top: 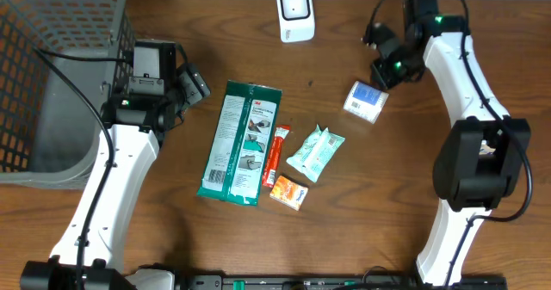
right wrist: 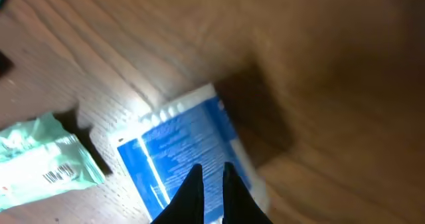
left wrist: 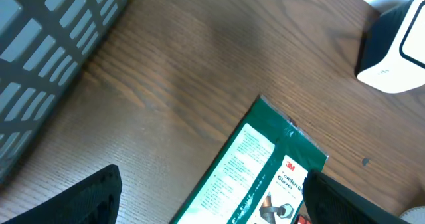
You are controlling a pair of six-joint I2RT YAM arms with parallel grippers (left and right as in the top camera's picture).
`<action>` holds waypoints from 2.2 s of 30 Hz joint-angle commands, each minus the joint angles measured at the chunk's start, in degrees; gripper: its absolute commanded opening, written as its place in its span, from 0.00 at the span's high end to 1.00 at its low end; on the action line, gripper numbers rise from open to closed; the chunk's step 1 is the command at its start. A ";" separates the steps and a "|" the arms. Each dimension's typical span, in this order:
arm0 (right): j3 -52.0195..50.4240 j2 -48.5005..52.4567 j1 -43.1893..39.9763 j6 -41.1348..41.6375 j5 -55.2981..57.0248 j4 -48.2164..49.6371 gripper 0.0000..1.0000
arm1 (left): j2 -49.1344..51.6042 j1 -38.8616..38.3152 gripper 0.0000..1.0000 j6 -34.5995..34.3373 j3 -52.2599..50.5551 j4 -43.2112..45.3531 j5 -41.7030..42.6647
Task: Scan the item barcode
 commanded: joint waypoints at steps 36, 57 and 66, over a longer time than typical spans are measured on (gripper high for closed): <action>-5.31 0.52 5.70 11.26 -6.10 -11.39 0.26 | -0.11 0.09 0.15 0.98 0.52 -0.11 -0.11; -7.98 0.52 12.33 18.12 4.61 -11.15 0.29 | -0.11 0.09 0.15 0.98 0.52 -0.11 -0.11; -8.00 0.52 14.60 22.12 8.13 -11.13 0.31 | -0.11 0.09 0.15 0.98 0.52 -0.11 -0.11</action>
